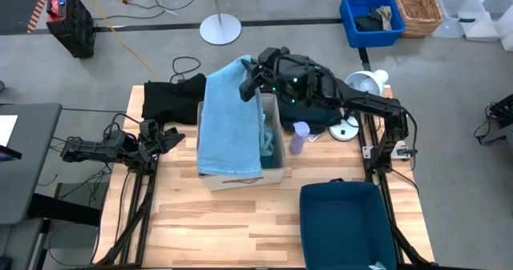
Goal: Sort clothes
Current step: Put the blue pants into the laundry organizer
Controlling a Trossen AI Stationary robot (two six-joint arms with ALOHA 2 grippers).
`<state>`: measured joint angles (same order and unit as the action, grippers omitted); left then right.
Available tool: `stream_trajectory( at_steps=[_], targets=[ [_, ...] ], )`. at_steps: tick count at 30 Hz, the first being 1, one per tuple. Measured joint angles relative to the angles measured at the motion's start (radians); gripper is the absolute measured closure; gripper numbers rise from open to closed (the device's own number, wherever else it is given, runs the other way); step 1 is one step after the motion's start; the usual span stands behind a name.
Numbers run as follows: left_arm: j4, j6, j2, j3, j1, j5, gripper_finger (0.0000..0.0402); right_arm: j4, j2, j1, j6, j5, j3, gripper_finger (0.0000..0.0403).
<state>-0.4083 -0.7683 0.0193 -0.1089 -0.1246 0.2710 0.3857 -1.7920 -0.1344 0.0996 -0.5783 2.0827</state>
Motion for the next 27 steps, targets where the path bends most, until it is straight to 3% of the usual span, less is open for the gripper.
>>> stream_trajectory(
  at_steps=[6,14,18,21,27],
  targets=[
    [0.006,0.019,0.0,0.0,0.0,0.0,0.0391,0.208,-0.015,-0.016,-0.069,-0.022,0.0,0.0399],
    [0.018,0.048,0.0,0.0,0.0,0.032,0.0391,0.432,-0.075,0.053,-0.054,0.127,0.001,0.0396],
    [0.056,0.056,0.001,0.0,0.0,0.12,0.0391,0.533,-0.136,0.079,-0.037,0.145,0.0,0.0395],
    [0.061,0.026,0.0,0.0,0.0,0.178,0.0391,0.593,-0.182,0.085,-0.01,0.246,-0.001,0.0391],
    [0.058,0.026,0.002,0.0,0.0,0.241,0.0391,0.653,-0.262,0.125,0.057,0.308,-0.001,0.0332]
  ],
)
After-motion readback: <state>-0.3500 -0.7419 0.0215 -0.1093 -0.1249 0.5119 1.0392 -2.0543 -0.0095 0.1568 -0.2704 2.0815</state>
